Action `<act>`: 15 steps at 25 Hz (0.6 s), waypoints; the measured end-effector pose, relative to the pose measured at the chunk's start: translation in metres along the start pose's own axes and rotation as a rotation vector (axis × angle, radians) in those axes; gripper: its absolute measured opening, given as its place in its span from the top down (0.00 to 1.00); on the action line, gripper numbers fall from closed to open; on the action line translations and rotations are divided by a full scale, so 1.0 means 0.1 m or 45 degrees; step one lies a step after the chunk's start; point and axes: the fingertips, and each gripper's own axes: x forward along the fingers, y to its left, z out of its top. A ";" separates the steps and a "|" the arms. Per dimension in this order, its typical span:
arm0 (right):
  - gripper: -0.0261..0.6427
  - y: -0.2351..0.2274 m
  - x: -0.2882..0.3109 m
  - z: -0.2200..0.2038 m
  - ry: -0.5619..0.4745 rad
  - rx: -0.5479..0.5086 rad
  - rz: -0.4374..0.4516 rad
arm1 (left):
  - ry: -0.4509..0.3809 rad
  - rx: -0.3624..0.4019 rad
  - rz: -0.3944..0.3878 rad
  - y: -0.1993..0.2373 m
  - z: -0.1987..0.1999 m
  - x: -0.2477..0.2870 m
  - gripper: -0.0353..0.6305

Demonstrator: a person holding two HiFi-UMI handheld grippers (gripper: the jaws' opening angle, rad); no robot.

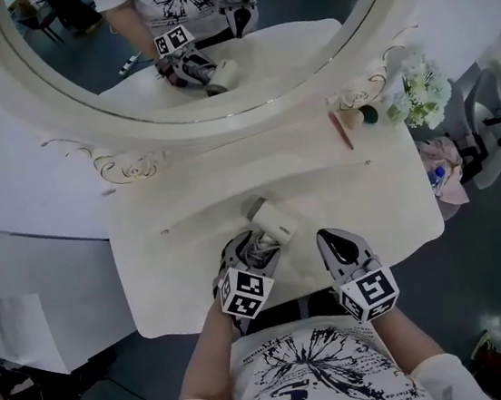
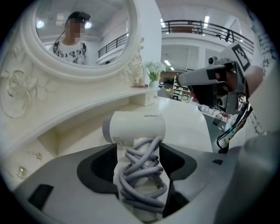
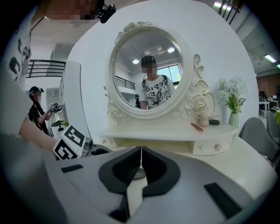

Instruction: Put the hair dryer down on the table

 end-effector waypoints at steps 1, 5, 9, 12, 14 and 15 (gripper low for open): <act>0.93 0.03 -0.01 0.01 -0.004 0.000 0.005 | -0.040 0.038 0.033 0.01 0.05 -0.06 0.52; 0.93 0.13 -0.05 0.08 -0.028 -0.011 0.015 | -0.230 0.063 0.123 0.03 0.25 -0.40 0.53; 0.93 0.23 -0.09 0.20 -0.071 -0.035 0.017 | -0.463 -0.063 0.243 0.18 0.52 -0.86 0.74; 0.93 0.32 -0.13 0.32 -0.116 -0.053 0.028 | -0.548 -0.132 0.325 0.32 0.63 -1.14 0.85; 0.93 0.37 -0.15 0.40 -0.148 -0.064 0.034 | -0.589 -0.152 0.360 0.39 0.69 -1.29 0.89; 0.93 0.40 -0.16 0.43 -0.164 -0.073 0.034 | -0.607 -0.156 0.376 0.42 0.72 -1.37 0.90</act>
